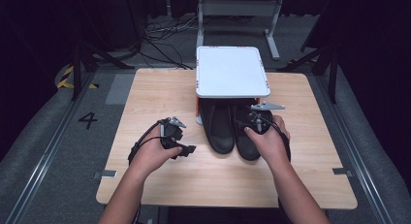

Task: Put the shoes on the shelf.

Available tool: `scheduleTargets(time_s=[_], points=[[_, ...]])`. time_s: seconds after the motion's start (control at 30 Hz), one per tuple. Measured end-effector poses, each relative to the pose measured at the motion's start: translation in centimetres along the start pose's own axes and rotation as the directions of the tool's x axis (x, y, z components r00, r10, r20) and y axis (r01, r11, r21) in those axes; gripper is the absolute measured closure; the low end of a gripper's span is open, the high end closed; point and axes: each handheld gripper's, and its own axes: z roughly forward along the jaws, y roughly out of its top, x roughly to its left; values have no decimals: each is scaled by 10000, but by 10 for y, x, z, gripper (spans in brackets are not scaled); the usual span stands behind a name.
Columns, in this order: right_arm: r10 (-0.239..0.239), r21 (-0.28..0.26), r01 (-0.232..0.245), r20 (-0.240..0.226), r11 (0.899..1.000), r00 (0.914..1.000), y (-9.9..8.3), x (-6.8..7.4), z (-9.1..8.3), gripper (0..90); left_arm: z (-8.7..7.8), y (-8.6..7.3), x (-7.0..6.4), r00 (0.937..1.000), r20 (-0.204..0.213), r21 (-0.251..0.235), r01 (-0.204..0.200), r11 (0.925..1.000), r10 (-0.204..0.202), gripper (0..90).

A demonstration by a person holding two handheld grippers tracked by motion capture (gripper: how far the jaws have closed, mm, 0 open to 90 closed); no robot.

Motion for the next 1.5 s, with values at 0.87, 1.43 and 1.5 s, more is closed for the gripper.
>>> scheduleTargets(time_s=[0.87, 1.43, 1.5], points=[[-695, 1804, 787, -571, 9804, 9959, -76, -51, -79, 440, 63, 27, -75, 9838, 1474, 1812, 742, 9807, -1016, 568], [3, 1490, 85, -588, 9888, 9983, -87, -65, -90, 434, 105, 42, -76, 9844, 1665, 1462, -810, 9859, 562, 748], [108, 1431, -31, -529, 9897, 9985, -89, -66, -93, 428, 105, 44, -75, 9844, 1660, 1488, -830, 9854, 579, 769]])
